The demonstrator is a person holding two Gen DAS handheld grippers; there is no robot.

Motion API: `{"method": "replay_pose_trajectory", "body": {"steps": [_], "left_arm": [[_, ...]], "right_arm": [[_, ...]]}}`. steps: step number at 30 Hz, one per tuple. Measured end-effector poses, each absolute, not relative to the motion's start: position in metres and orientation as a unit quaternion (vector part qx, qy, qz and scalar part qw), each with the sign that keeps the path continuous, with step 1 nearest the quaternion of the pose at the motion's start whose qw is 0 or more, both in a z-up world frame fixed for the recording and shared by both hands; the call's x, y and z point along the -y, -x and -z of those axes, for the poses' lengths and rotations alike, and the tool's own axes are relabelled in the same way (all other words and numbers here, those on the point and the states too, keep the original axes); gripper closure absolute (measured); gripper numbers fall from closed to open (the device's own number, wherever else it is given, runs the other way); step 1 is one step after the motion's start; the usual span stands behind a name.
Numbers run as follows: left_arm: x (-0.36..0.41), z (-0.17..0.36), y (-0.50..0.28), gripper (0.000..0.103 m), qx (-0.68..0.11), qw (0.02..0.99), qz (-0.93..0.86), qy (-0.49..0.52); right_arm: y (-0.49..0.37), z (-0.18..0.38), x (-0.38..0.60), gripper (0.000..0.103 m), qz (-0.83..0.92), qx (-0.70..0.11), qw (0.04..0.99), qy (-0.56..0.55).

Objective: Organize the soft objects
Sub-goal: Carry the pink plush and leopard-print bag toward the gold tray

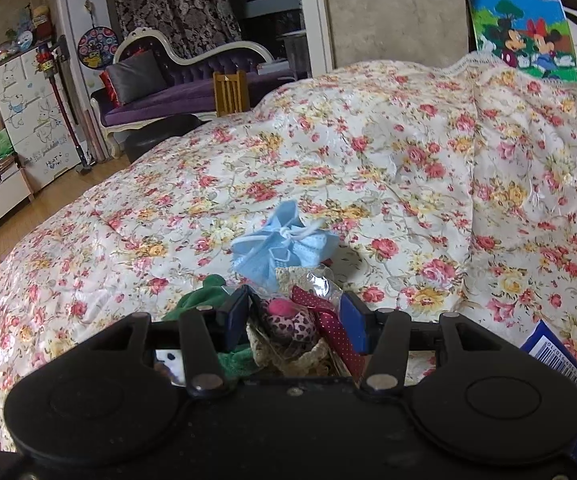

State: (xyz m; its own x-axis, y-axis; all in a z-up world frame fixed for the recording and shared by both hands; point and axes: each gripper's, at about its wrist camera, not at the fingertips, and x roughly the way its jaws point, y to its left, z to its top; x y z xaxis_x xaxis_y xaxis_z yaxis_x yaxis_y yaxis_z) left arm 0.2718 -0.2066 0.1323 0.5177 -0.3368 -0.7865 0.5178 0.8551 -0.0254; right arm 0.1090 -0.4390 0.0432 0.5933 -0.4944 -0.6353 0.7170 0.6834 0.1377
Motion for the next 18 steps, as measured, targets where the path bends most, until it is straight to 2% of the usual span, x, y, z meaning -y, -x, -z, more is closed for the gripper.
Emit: {"method": "replay_pose_trajectory", "body": {"steps": [7, 18], "left_arm": [[0.103, -0.127, -0.252, 0.071, -0.423, 0.884, 0.166, -0.107], [-0.017, -0.06, -0.227, 0.071, -0.484, 0.87, 0.072, -0.057]], "right_arm": [[-0.108, -0.05, 0.418, 0.053, 0.342, -0.274, 0.886, -0.154], [-0.088, -0.087, 0.338, 0.053, 0.271, -0.254, 0.925, -0.086]]}}
